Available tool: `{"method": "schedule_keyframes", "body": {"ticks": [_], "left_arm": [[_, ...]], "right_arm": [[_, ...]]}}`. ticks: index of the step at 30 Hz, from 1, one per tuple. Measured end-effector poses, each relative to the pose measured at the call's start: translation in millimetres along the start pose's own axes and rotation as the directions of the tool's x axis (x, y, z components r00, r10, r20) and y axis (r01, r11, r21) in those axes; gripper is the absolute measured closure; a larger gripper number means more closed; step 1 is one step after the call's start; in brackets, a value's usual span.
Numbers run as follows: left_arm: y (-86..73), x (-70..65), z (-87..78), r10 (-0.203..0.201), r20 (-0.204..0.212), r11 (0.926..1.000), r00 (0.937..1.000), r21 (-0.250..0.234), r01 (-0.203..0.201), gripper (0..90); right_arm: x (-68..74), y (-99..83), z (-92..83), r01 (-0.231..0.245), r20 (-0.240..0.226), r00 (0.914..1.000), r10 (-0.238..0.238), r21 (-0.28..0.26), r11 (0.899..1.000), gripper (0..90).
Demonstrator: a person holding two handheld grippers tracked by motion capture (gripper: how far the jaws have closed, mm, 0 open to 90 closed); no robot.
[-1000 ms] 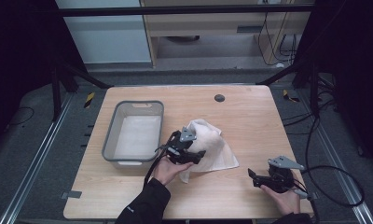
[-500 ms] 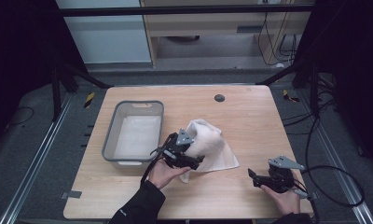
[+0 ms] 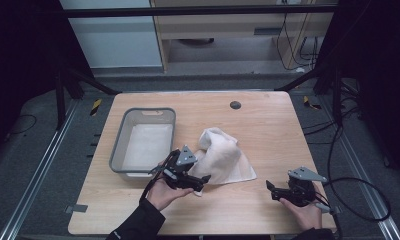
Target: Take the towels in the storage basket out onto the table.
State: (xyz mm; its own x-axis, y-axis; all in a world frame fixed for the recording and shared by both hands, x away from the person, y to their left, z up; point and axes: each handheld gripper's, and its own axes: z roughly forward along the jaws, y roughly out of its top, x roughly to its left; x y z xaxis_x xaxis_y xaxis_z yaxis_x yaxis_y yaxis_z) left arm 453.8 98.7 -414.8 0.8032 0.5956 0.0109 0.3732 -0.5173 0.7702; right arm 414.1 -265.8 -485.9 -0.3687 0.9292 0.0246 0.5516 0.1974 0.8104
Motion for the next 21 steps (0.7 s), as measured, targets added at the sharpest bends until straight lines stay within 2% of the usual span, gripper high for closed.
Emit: {"method": "schedule_keyframes", "body": {"ticks": [9,16,21], "left_arm": [[-20.4,0.5,-12.1,-0.014,0.003,0.9999,0.9999,-0.010,0.014,16.2],[-42.6,0.5,-26.5,-0.018,-0.008,0.9986,0.9998,-0.051,0.018,16.7],[-53.8,3.8,-35.1,-0.039,-0.023,0.9970,0.9990,-0.068,0.037,17.4]], "right_arm": [[0.3,-0.4,0.2,-0.002,-0.003,1.0000,0.002,0.006,1.000,9.3],[0.0,-1.5,0.1,0.000,-0.002,1.0000,0.000,0.006,1.000,8.9],[-0.6,-2.5,0.2,-0.002,0.000,1.0000,0.002,0.012,1.000,8.6]]}}
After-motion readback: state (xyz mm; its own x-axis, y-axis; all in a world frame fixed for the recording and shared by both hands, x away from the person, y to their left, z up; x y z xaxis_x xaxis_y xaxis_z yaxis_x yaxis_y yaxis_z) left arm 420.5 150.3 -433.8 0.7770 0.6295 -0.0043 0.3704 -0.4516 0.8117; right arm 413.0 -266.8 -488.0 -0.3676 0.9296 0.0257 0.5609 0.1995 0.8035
